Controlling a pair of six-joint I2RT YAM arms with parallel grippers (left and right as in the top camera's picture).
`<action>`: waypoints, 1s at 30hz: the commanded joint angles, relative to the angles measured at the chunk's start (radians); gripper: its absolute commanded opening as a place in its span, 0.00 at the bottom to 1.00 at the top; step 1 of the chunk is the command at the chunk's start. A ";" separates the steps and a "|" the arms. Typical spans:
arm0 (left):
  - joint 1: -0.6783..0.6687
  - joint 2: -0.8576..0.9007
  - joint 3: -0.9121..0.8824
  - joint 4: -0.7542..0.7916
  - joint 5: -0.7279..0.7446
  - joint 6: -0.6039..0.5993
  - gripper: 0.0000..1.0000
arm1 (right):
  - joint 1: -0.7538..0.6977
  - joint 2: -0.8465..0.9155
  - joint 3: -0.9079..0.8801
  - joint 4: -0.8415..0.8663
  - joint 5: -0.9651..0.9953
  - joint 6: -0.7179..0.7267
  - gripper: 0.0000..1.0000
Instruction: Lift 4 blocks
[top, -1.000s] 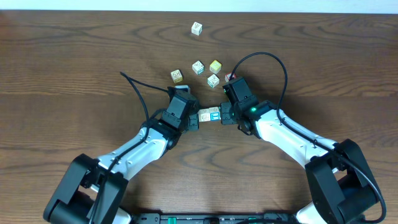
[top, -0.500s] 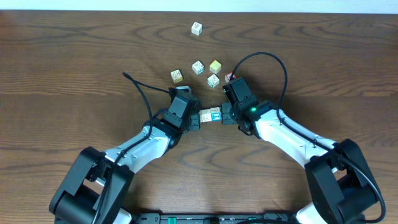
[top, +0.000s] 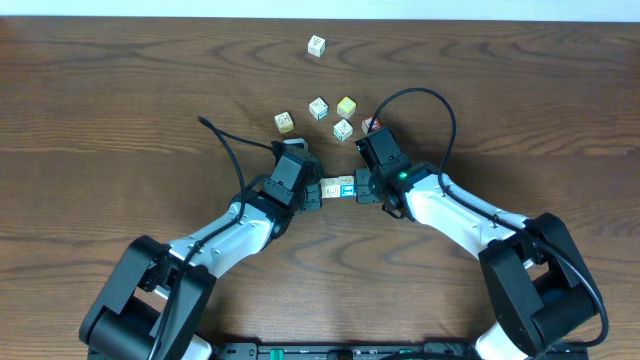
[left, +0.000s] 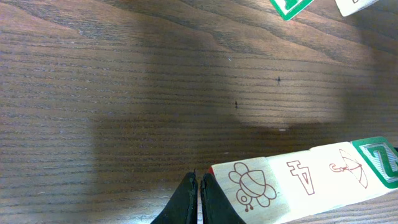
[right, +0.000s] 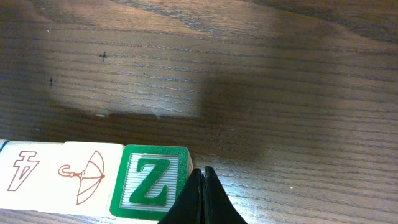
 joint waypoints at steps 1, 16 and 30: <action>-0.063 -0.007 0.017 0.048 0.259 -0.005 0.07 | 0.090 0.003 0.021 0.043 -0.276 0.022 0.01; -0.063 0.053 0.016 0.064 0.283 -0.010 0.07 | 0.090 0.003 0.021 0.043 -0.275 0.022 0.01; -0.063 0.064 0.016 0.076 0.290 -0.013 0.07 | 0.110 0.003 0.021 0.047 -0.268 0.023 0.01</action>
